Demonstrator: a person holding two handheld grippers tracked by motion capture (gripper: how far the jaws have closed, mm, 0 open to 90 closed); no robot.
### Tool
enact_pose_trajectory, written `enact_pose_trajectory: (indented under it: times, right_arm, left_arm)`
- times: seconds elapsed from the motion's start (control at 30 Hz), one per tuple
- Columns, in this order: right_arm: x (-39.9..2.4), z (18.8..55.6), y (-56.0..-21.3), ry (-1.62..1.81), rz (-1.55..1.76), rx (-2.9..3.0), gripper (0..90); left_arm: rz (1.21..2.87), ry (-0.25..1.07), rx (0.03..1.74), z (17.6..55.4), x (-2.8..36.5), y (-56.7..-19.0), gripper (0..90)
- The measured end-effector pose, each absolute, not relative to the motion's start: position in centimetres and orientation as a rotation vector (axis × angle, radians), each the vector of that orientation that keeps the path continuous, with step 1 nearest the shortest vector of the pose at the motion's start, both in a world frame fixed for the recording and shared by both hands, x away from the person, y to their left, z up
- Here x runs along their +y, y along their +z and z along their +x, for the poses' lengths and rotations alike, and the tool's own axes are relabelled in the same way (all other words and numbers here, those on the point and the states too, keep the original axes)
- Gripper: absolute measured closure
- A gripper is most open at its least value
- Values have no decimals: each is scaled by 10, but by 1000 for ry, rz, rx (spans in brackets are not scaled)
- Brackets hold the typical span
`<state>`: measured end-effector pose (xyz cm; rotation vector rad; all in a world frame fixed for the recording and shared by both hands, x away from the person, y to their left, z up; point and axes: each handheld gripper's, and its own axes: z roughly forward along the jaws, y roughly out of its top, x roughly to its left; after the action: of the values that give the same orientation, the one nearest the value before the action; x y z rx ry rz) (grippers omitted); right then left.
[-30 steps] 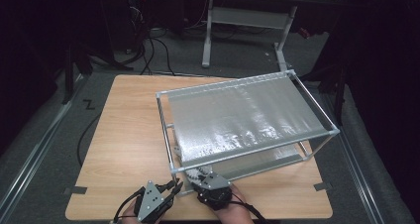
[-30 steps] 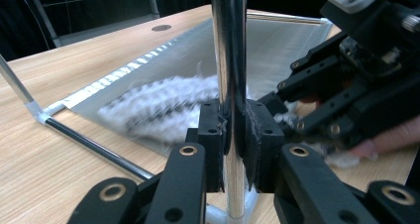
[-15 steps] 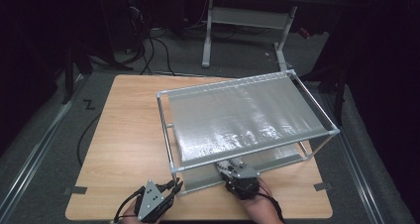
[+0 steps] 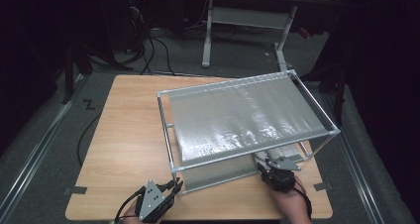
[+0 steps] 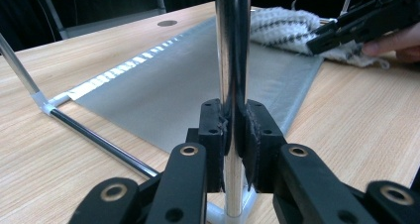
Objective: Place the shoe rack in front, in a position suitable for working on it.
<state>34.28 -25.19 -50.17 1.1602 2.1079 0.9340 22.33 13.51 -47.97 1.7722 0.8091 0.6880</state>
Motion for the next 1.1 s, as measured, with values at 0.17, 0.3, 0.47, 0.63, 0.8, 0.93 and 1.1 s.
enact_pose_trajectory:
  times: [0.17, 0.3, 0.47, 0.63, 0.8, 0.93, 1.1]
  right_arm:
    - [-287, 358, -502, 883, 1248, 2025, 639]
    - [-309, 364, -501, 833, 1306, 1963, 638]
    - [-331, 370, -500, 772, 1370, 1878, 633]
    - [-345, 373, -500, 748, 1464, 1785, 603]
    - [-348, 374, -501, 772, 1460, 1802, 621]
    - [-346, 373, -501, 807, 1485, 1808, 631]
    - [-342, 372, -501, 838, 1455, 1853, 641]
  left_arm:
    - [1771, 687, 810, 223, 135, -480, 795]
    - [1770, 688, 810, 224, 135, -480, 796]
    - [1772, 689, 809, 224, 135, -480, 796]
    - [1771, 689, 809, 224, 135, -480, 796]
    - [1772, 687, 809, 224, 135, -480, 796]
    - [1770, 683, 812, 225, 136, -480, 797]
    - [1762, 675, 813, 225, 136, -480, 798]
